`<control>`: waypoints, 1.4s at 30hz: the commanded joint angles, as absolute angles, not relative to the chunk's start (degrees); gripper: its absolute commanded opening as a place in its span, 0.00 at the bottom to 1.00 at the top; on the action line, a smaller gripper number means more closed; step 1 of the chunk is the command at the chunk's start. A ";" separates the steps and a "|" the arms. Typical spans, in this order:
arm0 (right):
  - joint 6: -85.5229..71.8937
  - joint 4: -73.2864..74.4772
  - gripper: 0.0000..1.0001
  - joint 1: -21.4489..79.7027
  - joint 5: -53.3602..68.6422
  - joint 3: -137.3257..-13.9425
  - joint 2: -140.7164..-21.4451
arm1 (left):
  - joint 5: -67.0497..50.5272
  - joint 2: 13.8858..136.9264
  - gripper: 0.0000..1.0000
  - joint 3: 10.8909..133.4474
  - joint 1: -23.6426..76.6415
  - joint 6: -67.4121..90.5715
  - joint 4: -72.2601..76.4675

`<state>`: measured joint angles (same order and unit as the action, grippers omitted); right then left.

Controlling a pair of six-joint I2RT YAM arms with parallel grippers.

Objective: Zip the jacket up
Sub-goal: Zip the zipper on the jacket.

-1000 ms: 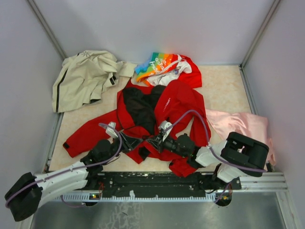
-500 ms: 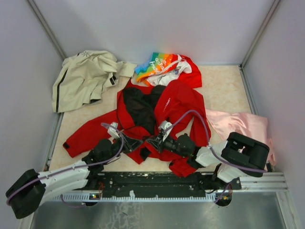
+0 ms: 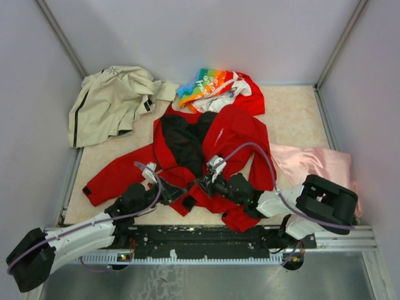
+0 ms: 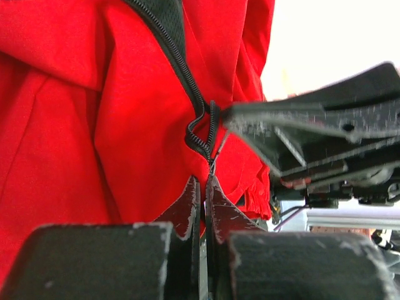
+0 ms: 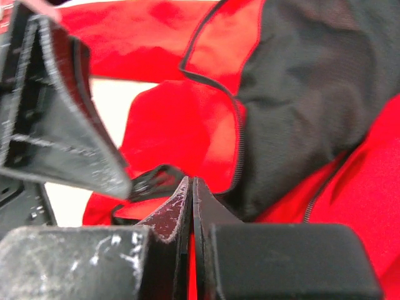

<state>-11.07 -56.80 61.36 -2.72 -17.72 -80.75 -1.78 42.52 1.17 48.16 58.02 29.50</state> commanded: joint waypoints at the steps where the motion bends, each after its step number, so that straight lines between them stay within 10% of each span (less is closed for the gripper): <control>1: -10.11 -51.16 0.00 59.43 -9.74 -20.70 -77.79 | -7.37 40.26 0.00 0.48 48.14 56.73 23.12; 11: -8.41 -44.25 0.00 57.83 3.36 -23.10 -73.84 | -6.97 36.83 0.00 0.57 48.13 54.55 19.60; 24: -14.51 -38.50 0.32 53.28 25.59 -28.71 -77.23 | -8.75 36.55 0.00 -2.61 48.10 55.38 28.92; 42: -25.70 -47.22 0.40 47.73 26.95 -22.38 -76.16 | -8.56 36.81 0.00 -5.86 48.16 57.60 35.28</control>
<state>-22.87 -42.19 48.38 26.68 -23.83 -77.41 -7.79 36.12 0.56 48.16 56.84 30.15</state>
